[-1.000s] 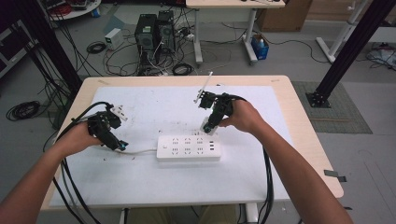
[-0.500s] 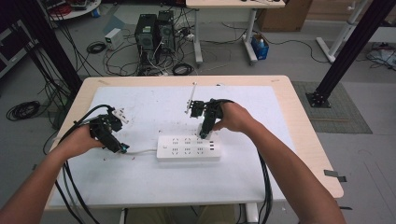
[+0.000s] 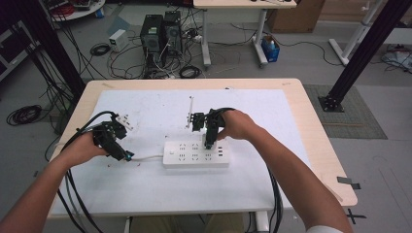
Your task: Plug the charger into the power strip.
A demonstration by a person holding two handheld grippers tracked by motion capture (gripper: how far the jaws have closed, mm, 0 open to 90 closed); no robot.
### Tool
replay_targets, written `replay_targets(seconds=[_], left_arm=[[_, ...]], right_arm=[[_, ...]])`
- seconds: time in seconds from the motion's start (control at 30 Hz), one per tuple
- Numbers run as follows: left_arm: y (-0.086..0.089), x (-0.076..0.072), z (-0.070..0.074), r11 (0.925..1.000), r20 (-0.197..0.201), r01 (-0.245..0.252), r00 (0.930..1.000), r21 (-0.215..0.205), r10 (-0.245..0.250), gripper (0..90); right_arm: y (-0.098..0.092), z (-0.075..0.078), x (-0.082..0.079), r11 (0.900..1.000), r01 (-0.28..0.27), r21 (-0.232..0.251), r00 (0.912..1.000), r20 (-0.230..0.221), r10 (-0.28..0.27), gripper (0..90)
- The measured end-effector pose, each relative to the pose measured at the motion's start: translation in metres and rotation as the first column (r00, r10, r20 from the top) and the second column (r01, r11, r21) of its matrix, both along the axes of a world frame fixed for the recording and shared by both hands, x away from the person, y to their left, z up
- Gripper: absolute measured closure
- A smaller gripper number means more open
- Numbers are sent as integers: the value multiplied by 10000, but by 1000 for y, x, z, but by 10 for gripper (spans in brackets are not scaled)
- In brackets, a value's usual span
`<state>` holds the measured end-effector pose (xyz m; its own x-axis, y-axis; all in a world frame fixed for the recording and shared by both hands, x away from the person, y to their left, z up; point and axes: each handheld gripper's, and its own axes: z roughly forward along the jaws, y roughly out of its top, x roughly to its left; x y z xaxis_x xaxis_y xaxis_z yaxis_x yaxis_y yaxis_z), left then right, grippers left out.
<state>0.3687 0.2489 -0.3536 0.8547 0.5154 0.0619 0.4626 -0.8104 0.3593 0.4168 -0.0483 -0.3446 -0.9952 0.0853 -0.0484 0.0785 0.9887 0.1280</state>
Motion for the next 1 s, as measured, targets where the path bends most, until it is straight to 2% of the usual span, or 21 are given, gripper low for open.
replay_targets(seconds=[0.03,0.17,0.2,0.37,0.47,0.77,0.8,0.93,1.0], left_arm=[[0,0,0,10000,-3,15,10000,5,-15,183],[-2,0,-1,10000,-50,70,10000,36,-70,183],[-3,1,-1,10000,-32,92,10000,-4,-92,183],[-4,0,-1,10000,-36,82,10000,-18,-82,184],[-3,-1,-3,9999,-45,20,10000,-99,-21,183],[-2,0,-3,9999,-12,32,10000,-103,-32,183],[-2,0,-3,9999,-13,32,10000,-112,-32,183],[-1,-1,-3,9999,-9,1,10000,-103,-1,184],[-1,-1,-4,9998,1,-49,10000,-167,49,183]], right_arm=[[1,0,-1,10000,9,72,10000,20,-9,627],[4,-3,-4,9995,-283,-160,9996,68,284,627],[5,-5,-6,9984,-494,-282,9985,232,501,628],[8,-5,-7,9977,-423,-521,9987,277,438,629],[9,-5,-9,9962,-564,-661,9974,421,592,629],[10,-5,-9,9963,-490,-706,9977,425,521,627],[10,-5,-9,9975,-308,-632,9986,413,334,627],[10,-6,-12,9958,-500,-762,9964,639,549,629],[10,-10,-15,9937,-533,-983,9952,764,610,629]])
